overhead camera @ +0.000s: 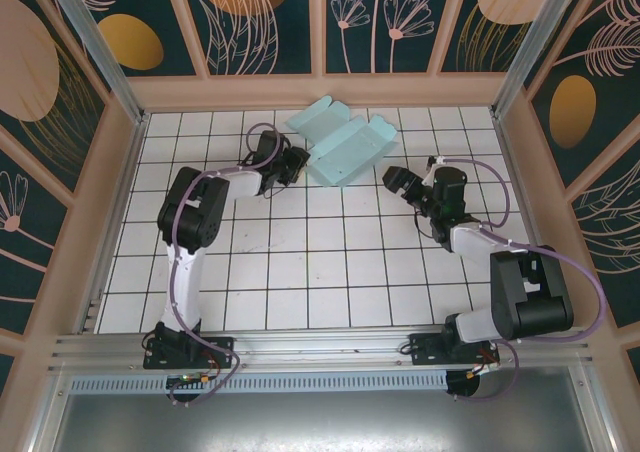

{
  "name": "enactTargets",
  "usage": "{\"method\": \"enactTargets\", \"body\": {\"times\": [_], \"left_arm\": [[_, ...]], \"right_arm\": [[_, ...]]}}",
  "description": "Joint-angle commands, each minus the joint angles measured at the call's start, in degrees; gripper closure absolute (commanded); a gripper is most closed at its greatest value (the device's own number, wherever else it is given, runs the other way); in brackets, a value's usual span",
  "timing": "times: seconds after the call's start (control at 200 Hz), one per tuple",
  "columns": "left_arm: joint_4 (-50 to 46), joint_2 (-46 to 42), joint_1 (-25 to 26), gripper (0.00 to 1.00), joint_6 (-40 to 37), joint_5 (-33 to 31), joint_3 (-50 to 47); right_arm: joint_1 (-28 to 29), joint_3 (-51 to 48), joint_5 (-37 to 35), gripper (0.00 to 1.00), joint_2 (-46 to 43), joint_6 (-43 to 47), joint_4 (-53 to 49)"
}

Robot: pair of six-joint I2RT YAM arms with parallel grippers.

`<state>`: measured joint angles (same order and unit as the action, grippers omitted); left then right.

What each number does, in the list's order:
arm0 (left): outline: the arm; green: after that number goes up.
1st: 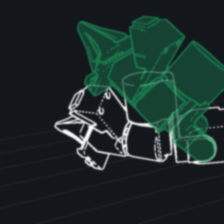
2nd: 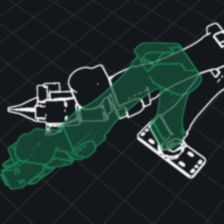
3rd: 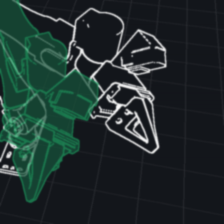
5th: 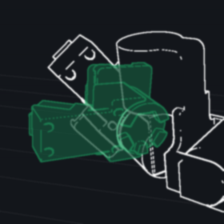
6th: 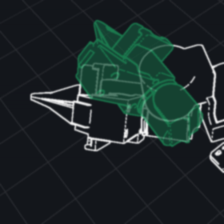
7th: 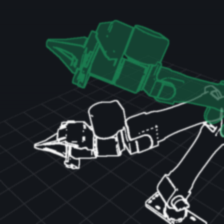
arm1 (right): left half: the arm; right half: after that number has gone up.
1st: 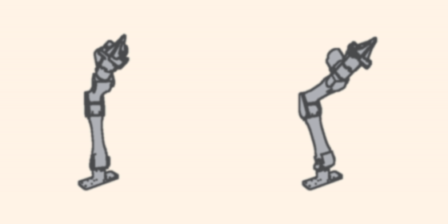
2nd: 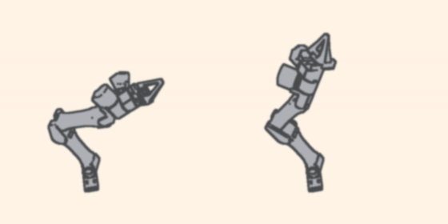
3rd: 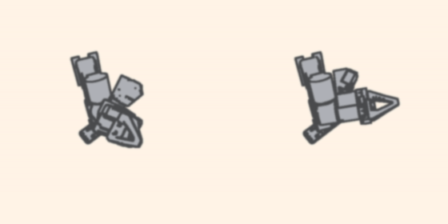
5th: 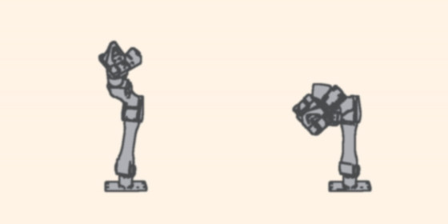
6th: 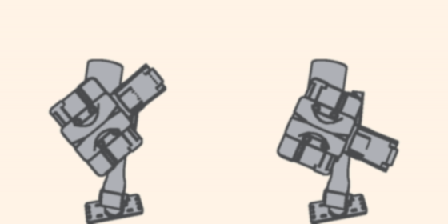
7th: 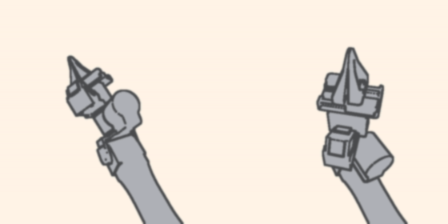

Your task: Fold the paper box

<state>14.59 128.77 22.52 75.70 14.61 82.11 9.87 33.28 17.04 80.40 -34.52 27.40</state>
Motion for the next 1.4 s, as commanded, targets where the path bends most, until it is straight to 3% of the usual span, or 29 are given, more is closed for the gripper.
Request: {"method": "enactTargets", "body": {"times": [0.0,0.12,0.235,0.33,0.505,0.726,0.836,0.936,1.061,1.121,1.171,1.226,1.351,1.396], "left_arm": [[-2.85,3.39,0.24,0.73,1.47,2.00,3.52],[-3.76,3.67,0.24,1.00,1.44,1.92,4.63],[-1.85,0.08,0.33,1.00,2.02,1.74,1.03],[3.16,-5.42,0.33,1.00,5.71,-0.67,-8.00],[10.36,-13.19,1.05,1.00,12.43,-2.30,-20.49],[14.65,-20.21,6.98,1.00,18.25,-7.42,-31.65],[15.27,-19.74,9.30,1.00,19.49,-7.12,-32.08],[14.12,-19.45,9.47,0.71,18.13,-7.29,-31.90],[9.68,-22.51,9.40,0.39,14.21,-12.05,-32.21],[6.78,-24.14,9.34,0.19,11.60,-14.39,-31.80],[4.45,-25.41,9.26,0.09,9.27,-15.98,-31.18],[2.27,-26.61,9.28,0.02,6.22,-17.80,-30.36],[-3.26,-28.08,9.01,0.02,-1.64,-21.67,-26.83],[-4.41,-28.52,9.01,0.01,-4.35,-23.08,-26.72]], "right_arm": [[0.25,-0.80,-1.79,0.06,-1.89,-1.57,-1.05],[0.24,-0.76,-2.69,0.06,-3.50,-2.29,-2.79],[0.34,-0.97,-3.36,0.06,-6.09,-3.62,-4.37],[0.55,-2.01,-4.50,0.01,-7.56,-5.95,-5.35],[1.89,-6.87,-6.41,0.01,-9.15,-14.25,-2.19],[8.20,-10.78,-13.63,0.05,-9.07,-22.52,2.80],[9.87,-11.14,-14.40,0.08,-6.03,-25.78,6.71],[10.50,-9.95,-13.41,0.10,-1.29,-27.82,9.68],[11.00,-8.13,-11.83,0.13,5.08,-30.36,13.81],[11.05,-7.47,-11.04,0.15,8.34,-32.43,16.50],[11.19,-6.90,-10.27,0.17,11.04,-34.40,18.24],[11.60,-5.85,-9.51,0.25,13.71,-35.06,19.95],[12.11,-2.63,-9.46,0.45,18.45,-36.21,19.41],[12.19,-1.71,-9.60,0.57,19.56,-35.81,18.87]]}}
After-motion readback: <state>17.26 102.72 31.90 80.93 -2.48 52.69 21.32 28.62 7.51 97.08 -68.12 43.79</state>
